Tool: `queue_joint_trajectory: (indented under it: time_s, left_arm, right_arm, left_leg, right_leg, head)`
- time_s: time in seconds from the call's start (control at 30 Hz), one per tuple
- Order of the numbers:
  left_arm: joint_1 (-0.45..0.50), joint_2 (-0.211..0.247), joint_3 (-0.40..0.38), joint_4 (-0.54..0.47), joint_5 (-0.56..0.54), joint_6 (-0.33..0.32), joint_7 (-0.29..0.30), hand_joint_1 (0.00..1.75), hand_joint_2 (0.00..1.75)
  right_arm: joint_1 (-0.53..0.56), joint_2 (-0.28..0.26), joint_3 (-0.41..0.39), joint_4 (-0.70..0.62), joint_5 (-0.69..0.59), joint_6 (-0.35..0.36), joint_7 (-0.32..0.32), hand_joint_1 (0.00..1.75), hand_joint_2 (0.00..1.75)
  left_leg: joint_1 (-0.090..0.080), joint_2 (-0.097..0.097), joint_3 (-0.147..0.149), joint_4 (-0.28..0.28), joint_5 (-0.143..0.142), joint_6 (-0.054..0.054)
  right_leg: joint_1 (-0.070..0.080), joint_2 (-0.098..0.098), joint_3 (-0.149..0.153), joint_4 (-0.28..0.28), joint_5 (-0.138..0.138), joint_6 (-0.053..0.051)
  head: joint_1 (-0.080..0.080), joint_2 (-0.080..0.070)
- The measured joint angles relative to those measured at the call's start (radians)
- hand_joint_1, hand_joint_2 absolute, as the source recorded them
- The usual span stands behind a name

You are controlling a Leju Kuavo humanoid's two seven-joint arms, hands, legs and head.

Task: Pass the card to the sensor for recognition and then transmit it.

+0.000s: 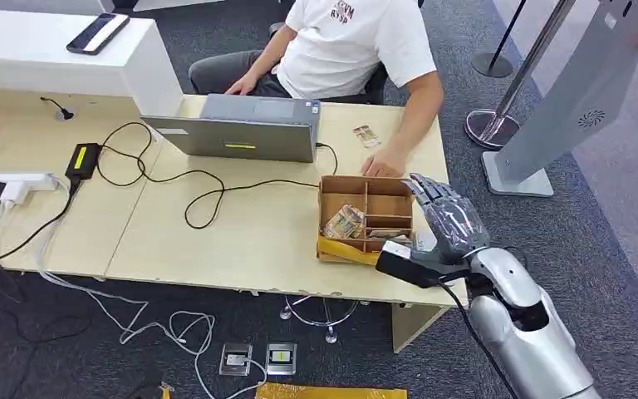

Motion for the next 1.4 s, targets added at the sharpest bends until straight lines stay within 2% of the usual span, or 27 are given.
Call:
queue_joint_trajectory:
  time_s: [0.4,1.4]
  left_arm:
    - [-0.009,0.000,0.000,0.000,-0.001,-0.004,0.005,0.00,0.00]
    - [-0.010,0.000,-0.001,0.000,-0.003,-0.005,0.009,0.00,0.00]
  right_arm:
    - [-0.058,0.040,0.024,0.122,-0.007,-0.075,0.002,0.00,1.75]
    - [-0.084,0.074,0.028,0.266,-0.068,-0.082,-0.013,0.00,1.75]
  left_leg:
    - [0.000,0.000,0.000,0.000,0.000,0.000]
    - [0.000,0.000,0.000,0.000,0.000,0.000]
  right_leg:
    - [0.000,0.000,0.000,0.000,0.000,0.000]
    - [0.000,0.000,0.000,0.000,0.000,0.000]
  head:
    - [0.000,0.000]
    - [0.000,0.000]
